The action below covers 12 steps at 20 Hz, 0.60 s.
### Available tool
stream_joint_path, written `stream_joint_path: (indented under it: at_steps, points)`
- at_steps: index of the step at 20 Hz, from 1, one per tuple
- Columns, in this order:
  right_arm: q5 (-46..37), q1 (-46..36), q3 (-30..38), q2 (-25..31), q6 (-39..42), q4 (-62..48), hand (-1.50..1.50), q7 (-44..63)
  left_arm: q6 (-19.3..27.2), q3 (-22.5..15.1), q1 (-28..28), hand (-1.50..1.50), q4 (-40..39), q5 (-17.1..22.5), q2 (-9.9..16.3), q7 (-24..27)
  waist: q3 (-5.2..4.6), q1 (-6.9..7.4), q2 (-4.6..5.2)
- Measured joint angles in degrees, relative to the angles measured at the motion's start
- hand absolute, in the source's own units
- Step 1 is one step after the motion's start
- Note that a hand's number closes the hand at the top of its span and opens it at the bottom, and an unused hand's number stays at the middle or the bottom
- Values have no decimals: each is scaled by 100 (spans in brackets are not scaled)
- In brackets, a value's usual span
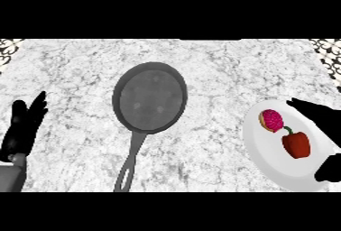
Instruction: Pick the bell pepper from the plate and place it in the pan
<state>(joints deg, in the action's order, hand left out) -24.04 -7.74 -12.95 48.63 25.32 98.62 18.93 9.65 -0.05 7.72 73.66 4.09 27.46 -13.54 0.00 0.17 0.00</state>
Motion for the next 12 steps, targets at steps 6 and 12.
stream_joint_path:
  at_steps: [6, 12]
  points:
    - [-646, 106, 80, -309, 163, -179, -150, -169, -112, 161, -66, 0, 31, -166, -129, 39, 2, -9, -1]
    - [-1118, 165, 273, -640, 393, -333, -150, -451, -221, 313, -45, 0, 1, -364, -289, 44, 0, -16, -2]
